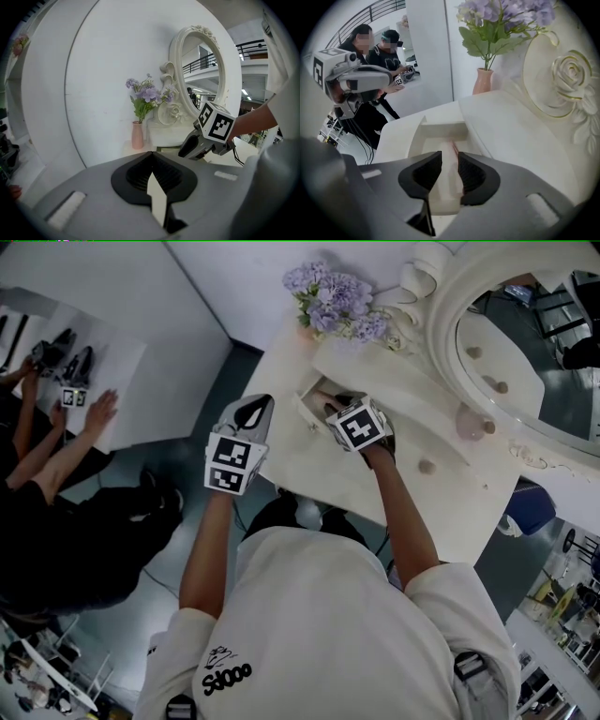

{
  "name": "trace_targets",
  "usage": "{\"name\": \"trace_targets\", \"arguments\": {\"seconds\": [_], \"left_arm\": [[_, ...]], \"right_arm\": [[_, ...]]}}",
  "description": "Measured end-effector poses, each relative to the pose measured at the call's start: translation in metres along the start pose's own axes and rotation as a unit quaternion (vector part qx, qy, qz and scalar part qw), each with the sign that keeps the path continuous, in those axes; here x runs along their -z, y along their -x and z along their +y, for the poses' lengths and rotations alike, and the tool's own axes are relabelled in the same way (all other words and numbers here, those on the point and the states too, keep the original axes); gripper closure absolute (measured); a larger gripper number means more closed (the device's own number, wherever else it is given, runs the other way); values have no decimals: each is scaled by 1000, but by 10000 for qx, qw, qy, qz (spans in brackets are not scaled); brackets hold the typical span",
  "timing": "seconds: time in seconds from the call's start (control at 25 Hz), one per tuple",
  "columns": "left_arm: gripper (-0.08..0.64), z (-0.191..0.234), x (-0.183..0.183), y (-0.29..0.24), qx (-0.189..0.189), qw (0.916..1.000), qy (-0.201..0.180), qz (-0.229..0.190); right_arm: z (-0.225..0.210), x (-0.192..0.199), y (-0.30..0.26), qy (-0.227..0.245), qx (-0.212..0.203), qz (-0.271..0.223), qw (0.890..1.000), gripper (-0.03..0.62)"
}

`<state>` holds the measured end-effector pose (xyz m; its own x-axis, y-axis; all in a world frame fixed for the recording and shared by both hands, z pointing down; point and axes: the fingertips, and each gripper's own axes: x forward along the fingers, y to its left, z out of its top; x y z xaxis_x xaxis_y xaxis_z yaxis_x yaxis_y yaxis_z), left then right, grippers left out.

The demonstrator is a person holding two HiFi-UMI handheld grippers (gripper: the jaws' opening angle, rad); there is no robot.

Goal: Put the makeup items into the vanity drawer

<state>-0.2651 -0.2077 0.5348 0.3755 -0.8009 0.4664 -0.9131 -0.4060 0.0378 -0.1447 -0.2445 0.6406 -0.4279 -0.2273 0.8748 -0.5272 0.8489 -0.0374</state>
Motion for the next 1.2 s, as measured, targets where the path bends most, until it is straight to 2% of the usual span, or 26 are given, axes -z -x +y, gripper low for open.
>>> {"name": "trace_targets", "arguments": {"seconds": [0.24, 0.48, 0.8, 1.2], "left_arm": [[540, -16, -17, -2, 138, 9997, -149, -139], [540, -61, -40, -11, 479, 9980, -351, -226], [540, -142, -65, -34, 1123, 9910, -668, -303], [540, -241, -70, -64, 1843, 9773, -1033, -135]], "right_arm": [[-15, 5, 40, -352, 316, -485, 9977, 499], [-43, 28, 102, -835, 893, -1091, 9865, 588], [-82, 104, 172, -1521, 1701, -1360, 9641, 589], [-101, 207, 228, -2335, 2186, -1437, 9365, 589]]}}
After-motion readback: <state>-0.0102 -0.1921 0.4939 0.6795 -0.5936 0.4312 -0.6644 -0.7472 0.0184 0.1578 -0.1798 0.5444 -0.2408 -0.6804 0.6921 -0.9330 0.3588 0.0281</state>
